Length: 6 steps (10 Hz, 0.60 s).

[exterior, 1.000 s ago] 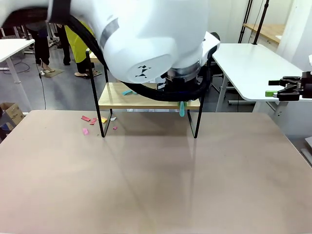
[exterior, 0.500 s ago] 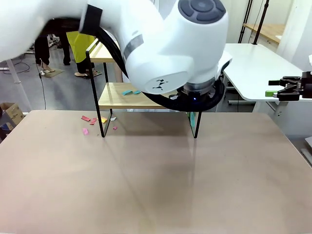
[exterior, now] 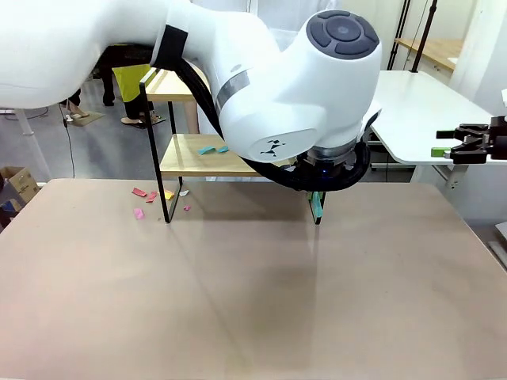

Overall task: Clean the shelf.
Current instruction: Clean the specific section of the Shelf indicated by the human with the Duster.

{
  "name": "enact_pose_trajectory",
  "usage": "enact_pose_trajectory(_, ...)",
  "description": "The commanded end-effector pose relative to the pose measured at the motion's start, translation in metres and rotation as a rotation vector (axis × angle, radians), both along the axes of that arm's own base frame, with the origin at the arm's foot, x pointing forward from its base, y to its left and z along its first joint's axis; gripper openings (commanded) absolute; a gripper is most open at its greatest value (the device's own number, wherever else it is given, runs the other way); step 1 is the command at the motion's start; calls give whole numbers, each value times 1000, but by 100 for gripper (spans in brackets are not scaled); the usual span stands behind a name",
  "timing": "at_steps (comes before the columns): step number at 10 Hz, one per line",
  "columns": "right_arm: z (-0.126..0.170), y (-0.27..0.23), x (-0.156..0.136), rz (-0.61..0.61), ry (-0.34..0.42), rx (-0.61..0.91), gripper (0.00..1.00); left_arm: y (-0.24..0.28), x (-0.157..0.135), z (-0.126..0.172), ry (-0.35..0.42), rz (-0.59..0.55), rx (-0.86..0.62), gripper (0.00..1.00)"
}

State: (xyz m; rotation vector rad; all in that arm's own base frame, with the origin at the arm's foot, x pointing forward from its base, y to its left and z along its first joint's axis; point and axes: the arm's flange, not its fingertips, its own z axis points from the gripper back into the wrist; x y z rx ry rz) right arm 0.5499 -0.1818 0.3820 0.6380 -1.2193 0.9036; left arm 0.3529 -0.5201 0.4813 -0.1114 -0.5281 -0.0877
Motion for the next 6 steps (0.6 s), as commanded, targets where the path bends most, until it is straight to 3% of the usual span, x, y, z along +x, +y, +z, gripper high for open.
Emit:
enact_pose_trajectory(1, 4, 1, 1, -2, 5, -7, 100, 2, -1, 4, -7, -8, 0, 13)
enact_pose_trajectory(6, 4, 1, 1, -2, 5, -7, 100, 48, 5, -4, 25, 52, 8, 13)
